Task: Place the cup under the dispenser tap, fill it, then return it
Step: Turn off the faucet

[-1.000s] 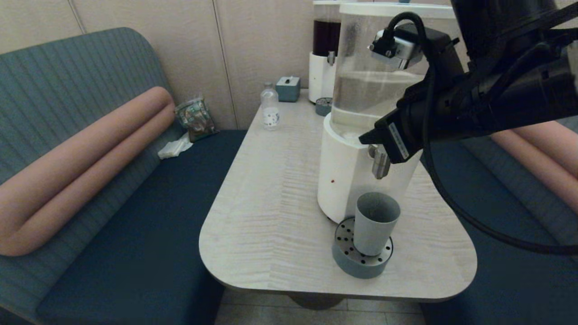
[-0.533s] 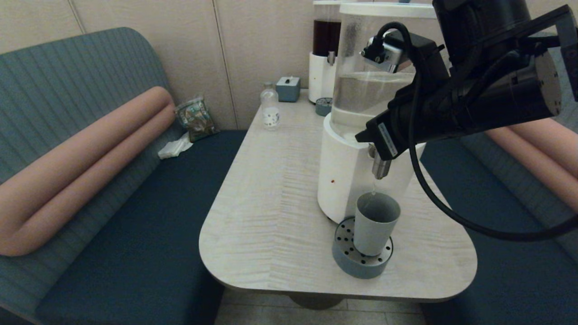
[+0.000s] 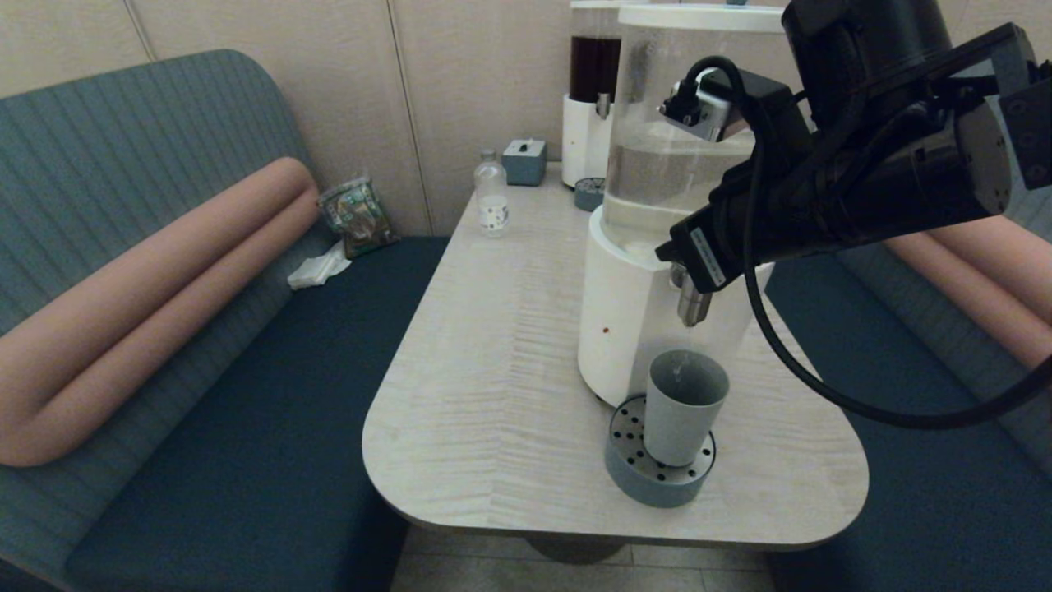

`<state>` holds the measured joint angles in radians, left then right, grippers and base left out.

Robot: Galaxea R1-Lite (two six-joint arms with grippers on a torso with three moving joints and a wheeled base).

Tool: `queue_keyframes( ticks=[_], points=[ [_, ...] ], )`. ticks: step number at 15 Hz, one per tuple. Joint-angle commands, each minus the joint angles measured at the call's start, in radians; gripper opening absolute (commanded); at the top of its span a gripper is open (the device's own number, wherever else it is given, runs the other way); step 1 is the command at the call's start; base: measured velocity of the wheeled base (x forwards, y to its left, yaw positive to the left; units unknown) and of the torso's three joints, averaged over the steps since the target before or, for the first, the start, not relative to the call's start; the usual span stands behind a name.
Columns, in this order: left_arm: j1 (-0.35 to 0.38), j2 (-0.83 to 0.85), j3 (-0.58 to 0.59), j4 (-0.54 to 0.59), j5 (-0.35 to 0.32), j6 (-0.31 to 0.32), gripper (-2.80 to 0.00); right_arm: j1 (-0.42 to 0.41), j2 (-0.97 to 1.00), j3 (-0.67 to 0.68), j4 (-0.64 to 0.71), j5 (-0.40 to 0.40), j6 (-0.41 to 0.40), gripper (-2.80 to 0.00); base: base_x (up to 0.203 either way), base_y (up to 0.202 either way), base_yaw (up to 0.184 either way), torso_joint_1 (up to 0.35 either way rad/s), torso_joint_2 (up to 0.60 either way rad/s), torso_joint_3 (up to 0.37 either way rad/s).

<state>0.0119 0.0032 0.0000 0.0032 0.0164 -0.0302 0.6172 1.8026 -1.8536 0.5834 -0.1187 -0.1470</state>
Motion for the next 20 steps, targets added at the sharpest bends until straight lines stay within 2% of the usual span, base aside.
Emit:
queue_keyframes(
  ticks=[1, 12, 20],
  points=[
    [0.0, 0.001, 0.001, 0.0, 0.0, 0.0, -2.8, 0.001, -0.002, 0.002, 0.006, -0.001, 0.0, -2.8, 0.0, 0.0, 0.0, 0.0, 0.0, 0.0],
    [0.0, 0.001, 0.0, 0.0, 0.0, 0.0, -2.8, 0.001, 0.002, 0.011, 0.049, -0.029, 0.0, -2.8, 0.0, 0.0, 0.0, 0.0, 0.0, 0.0],
    [0.0, 0.001, 0.0, 0.0, 0.0, 0.0, -2.8, -0.001, 0.014, 0.007, 0.045, -0.097, -0.003, -2.8, 0.0, 0.0, 0.0, 0.0, 0.0, 0.0]
  ],
)
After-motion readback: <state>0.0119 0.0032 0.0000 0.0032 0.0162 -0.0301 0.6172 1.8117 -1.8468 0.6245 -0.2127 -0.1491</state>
